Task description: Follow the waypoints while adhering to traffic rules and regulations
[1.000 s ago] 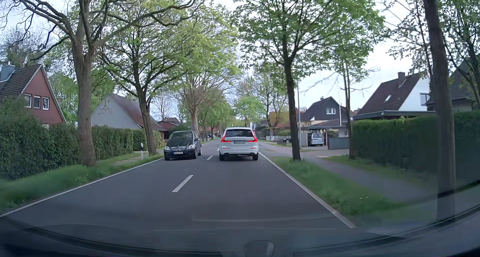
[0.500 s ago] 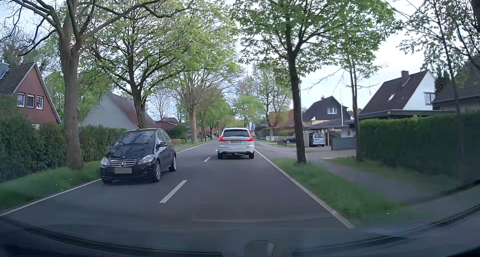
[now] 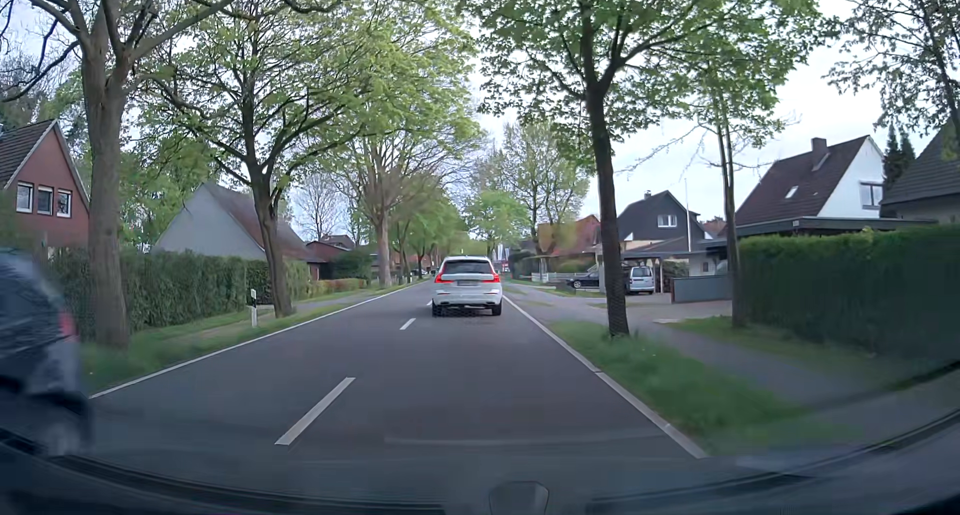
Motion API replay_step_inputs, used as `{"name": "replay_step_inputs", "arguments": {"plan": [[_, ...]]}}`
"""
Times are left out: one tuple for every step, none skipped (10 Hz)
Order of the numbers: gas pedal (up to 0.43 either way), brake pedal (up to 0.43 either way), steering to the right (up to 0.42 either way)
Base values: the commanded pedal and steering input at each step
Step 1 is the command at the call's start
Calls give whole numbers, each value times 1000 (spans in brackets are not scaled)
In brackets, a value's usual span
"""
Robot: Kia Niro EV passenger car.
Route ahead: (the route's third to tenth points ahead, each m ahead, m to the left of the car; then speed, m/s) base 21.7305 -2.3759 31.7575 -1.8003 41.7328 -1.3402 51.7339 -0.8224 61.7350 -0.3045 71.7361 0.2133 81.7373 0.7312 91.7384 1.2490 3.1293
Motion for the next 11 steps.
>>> {"name": "replay_step_inputs", "arguments": {"plan": [[138, 0, 3], [138, 0, 3], [138, 0, 3], [138, 0, 2], [138, 0, 2], [138, 0, 0], [130, 0, -1], [98, 0, -4], [87, 0, -4], [59, 0, -6], [39, 0, -8]]}}
